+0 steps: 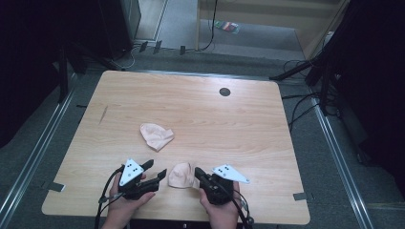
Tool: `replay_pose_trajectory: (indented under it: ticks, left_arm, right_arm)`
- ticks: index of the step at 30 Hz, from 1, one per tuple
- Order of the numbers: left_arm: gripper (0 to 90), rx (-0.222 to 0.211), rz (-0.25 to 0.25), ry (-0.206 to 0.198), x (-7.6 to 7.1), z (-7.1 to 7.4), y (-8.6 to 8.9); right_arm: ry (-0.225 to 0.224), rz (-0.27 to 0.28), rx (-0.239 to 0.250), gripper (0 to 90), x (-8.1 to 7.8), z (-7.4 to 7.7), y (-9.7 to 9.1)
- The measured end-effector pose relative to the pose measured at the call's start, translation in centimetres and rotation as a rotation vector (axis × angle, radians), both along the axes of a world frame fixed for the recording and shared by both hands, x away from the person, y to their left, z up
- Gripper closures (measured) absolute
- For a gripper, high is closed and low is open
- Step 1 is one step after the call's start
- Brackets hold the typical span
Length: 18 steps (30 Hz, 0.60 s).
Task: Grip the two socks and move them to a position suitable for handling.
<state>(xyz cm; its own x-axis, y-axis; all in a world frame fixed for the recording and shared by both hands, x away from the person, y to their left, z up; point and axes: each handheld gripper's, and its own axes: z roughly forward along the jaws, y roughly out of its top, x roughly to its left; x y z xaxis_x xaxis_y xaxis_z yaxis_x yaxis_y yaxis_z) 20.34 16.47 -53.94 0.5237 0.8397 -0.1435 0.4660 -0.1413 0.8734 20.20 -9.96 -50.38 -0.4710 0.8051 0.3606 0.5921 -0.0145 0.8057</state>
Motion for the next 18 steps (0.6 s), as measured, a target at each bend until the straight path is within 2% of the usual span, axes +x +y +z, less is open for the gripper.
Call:
replay_pose_trajectory:
  ticks: [1, 2, 4, 6, 8, 10, 11, 12, 13, 15, 17, 18]
  left_arm:
    - [40.9, 0.033, -0.041, 0.025, 0.5, -0.2, -0.5]
    - [41.4, 0.033, -0.041, 0.025, 0.5, -0.2, -0.5]
    - [42.0, 0.043, -0.067, 0.055, 1.0, -0.4, -0.8]
    - [44.4, 0.049, -0.070, 0.062, 1.0, -0.5, -0.8]
    - [46.9, 0.047, -0.063, 0.062, 1.0, -0.5, -0.6]
    - [49.0, 0.029, -0.054, 0.064, 1.0, -0.6, -0.3]
    - [50.8, 0.021, -0.049, 0.063, 1.0, -0.6, -0.2]
    - [50.8, 0.021, -0.044, 0.059, 1.0, -0.6, -0.2]
    - [52.0, 0.031, -0.041, 0.052, 0.9, -0.7, -0.3]
    - [52.8, 0.029, -0.039, 0.055, 0.9, -0.8, -0.4]
    - [54.2, 0.014, -0.063, 0.067, 0.9, -0.7, -0.7]
    - [54.9, 0.014, -0.063, 0.067, 0.9, -0.7, -0.7]
  right_arm:
    - [-0.002, -0.019, 0.007, 90.0, 0.3, 0.0, -1.1]
    - [-0.002, -0.019, 0.007, 90.0, 0.3, 0.0, -1.1]
    - [0.002, -0.038, 0.004, 90.0, 0.4, -0.1, -1.7]
    - [-0.008, -0.013, -0.028, 85.2, 0.0, -0.1, -1.8]
    - [-0.030, 0.050, -0.054, 82.6, -0.8, -0.5, -1.0]
    - [-0.025, 0.093, -0.072, 77.3, -1.3, -1.2, 0.1]
    - [-0.009, 0.147, -0.103, 72.0, -1.6, -2.3, 1.6]
    - [-0.009, 0.147, -0.103, 72.0, -1.6, -2.3, 1.6]
    - [-0.005, 0.173, -0.145, 68.0, -1.8, -3.1, 2.8]
    - [-0.006, 0.178, -0.158, 65.7, -1.8, -3.3, 3.2]
    - [-0.025, 0.151, -0.258, 60.0, -1.9, -4.1, 4.5]
    - [-0.025, 0.151, -0.258, 60.0, -1.9, -4.1, 4.5]
